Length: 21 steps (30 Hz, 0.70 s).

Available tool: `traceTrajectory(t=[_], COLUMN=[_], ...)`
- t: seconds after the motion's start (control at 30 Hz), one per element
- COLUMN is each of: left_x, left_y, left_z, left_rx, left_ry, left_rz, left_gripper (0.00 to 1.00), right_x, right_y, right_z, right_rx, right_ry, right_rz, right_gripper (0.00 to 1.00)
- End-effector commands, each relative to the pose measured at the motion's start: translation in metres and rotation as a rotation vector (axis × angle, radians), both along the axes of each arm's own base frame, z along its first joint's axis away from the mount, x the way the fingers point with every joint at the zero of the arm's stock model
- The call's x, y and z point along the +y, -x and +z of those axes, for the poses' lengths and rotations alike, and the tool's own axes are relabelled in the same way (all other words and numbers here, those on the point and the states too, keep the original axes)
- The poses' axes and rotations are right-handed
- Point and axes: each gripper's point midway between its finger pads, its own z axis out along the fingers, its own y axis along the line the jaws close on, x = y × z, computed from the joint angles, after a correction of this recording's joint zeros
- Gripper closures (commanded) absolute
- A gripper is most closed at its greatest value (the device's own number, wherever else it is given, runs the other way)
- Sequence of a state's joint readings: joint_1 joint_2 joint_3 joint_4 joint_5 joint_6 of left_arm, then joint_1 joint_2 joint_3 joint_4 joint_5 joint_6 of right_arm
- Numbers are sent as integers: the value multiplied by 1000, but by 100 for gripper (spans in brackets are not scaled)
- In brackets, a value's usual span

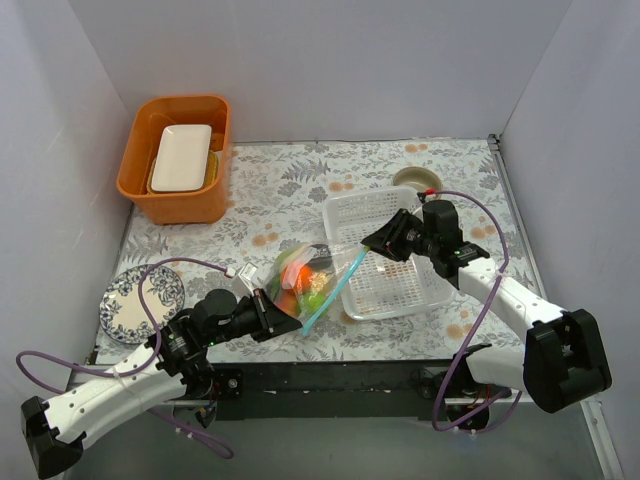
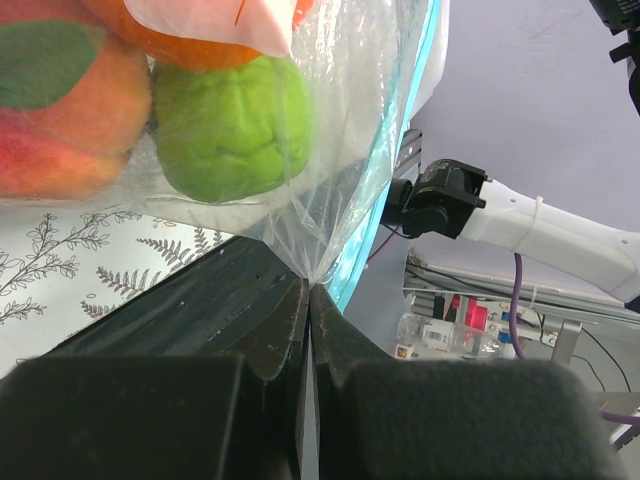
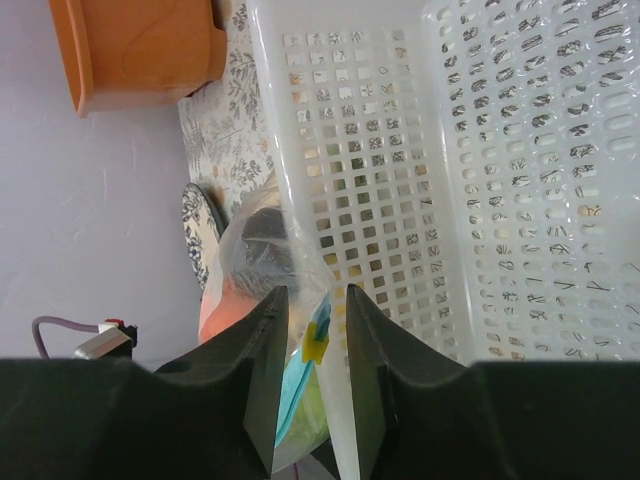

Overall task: Place the food in the zip-top bag and seal the zipper
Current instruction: Zip the zipper food storage bag at the center of the board.

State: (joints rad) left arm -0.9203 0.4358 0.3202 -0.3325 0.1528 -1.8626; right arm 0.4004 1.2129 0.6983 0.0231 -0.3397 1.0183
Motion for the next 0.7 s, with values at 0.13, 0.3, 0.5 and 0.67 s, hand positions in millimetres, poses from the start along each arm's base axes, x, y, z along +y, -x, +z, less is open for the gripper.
traceTrajectory(t=[0.13,0.3,0.5,0.67], left_x=[0,0,0,0], left_y=[0,1,1,0], left_z=[1,1,1,1], left_rx=[-7,-7,-6,-8], left_ry=[-2,-1,-2,0], left_rz=[-2,-1,-4,0], left_gripper=[100,100,100,100], right_x=[6,5,3,3], right_y=[6,9,9,13], right_z=[21,19,18,14], right_rx=[-43,-31,-23,3], right_ry=[-60,-53,-33,-16], right_rz=[35,36,38,54], right_gripper=[65,80,80,71])
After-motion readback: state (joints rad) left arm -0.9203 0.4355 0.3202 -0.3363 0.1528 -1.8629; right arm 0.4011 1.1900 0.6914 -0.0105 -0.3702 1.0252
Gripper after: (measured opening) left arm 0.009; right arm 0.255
